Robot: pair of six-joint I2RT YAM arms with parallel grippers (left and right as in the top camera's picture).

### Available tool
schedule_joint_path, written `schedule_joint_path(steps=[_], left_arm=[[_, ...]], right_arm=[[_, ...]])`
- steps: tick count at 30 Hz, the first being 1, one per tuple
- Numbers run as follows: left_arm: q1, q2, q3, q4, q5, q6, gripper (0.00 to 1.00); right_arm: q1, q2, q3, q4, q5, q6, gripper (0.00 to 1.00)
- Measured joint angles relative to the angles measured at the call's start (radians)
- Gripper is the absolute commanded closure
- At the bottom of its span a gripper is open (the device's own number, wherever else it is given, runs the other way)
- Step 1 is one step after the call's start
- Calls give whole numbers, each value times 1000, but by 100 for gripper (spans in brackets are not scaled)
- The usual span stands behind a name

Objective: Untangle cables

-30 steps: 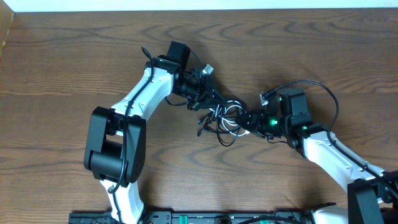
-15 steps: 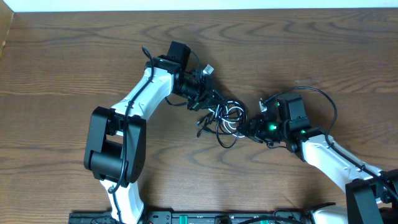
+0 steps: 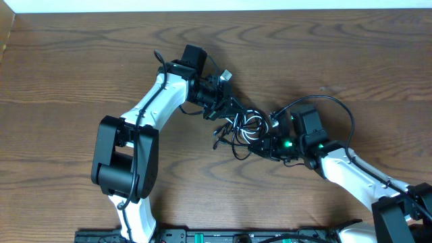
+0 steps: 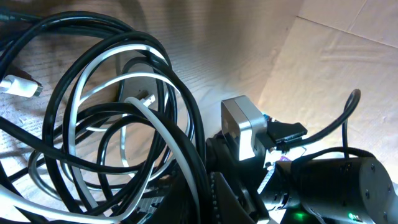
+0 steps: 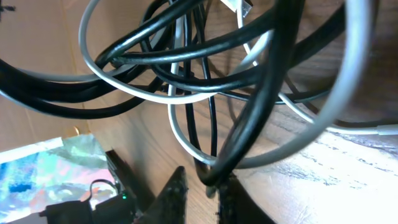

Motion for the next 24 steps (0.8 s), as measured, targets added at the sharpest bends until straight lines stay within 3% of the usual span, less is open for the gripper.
schedule_joint_path(steps=[4,9,12,13,15,22,24], left_arm=[[0,0,0,0,0,0,93],[0,0,0,0,0,0,93],[0,0,0,0,0,0,93],[0,0,0,0,0,0,93],[0,0,0,0,0,0,93],[0,0,0,0,0,0,93],[-1,0,0,0,0,0,92]], right_arm=[[3,0,0,6,26,-4,60],[3,0,0,6,80,21,58],[3,0,0,10,102,28,61],[3,0,0,12,105,29,68],[3,0,0,18,113,35,73],[3,0,-1,69,122,38,75],[3,0,-1,79,122,42,85]])
